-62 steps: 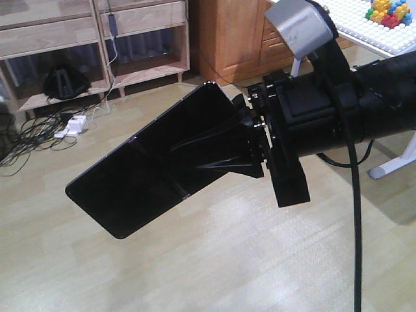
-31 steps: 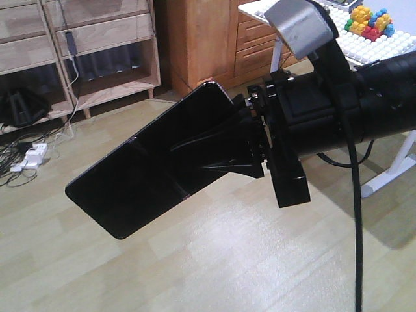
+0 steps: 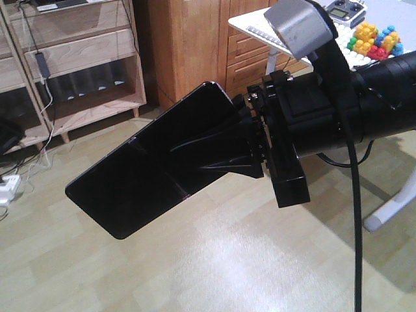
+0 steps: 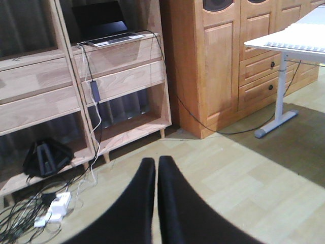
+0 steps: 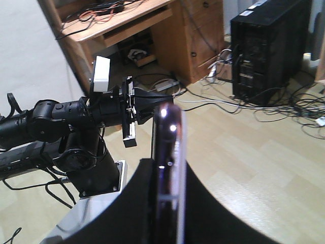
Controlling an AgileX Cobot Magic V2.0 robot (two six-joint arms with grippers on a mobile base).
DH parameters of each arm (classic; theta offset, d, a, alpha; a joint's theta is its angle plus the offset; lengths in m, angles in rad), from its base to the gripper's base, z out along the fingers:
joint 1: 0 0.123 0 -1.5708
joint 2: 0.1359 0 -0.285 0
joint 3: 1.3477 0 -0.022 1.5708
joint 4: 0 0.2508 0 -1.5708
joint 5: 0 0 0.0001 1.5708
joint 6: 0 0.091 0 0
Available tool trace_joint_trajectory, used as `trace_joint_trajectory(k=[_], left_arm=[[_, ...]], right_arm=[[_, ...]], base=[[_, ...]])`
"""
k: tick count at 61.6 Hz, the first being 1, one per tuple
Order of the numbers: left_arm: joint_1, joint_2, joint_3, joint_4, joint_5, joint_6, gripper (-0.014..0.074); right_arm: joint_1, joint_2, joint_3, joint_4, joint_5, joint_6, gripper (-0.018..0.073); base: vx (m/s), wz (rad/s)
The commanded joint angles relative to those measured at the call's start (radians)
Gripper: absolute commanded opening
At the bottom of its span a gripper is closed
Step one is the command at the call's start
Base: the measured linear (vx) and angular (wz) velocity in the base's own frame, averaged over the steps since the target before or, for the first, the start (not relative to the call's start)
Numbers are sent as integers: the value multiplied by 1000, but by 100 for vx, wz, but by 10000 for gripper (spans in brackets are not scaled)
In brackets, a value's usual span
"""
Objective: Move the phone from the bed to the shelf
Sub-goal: 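Hold the phone while the base drives to the wooden shelf unit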
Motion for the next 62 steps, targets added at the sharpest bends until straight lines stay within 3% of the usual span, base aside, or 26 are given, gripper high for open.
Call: trace_joint_trajectory(k=[1, 62], left_arm=[[-5, -11, -22, -9, -72, -6, 1], [-5, -11, -22, -9, -72, -6, 1]], right_arm=[[-2, -34, -24, 94, 64, 1, -2], [-2, -34, -24, 94, 64, 1, -2]], base=[[45, -3], [45, 1]])
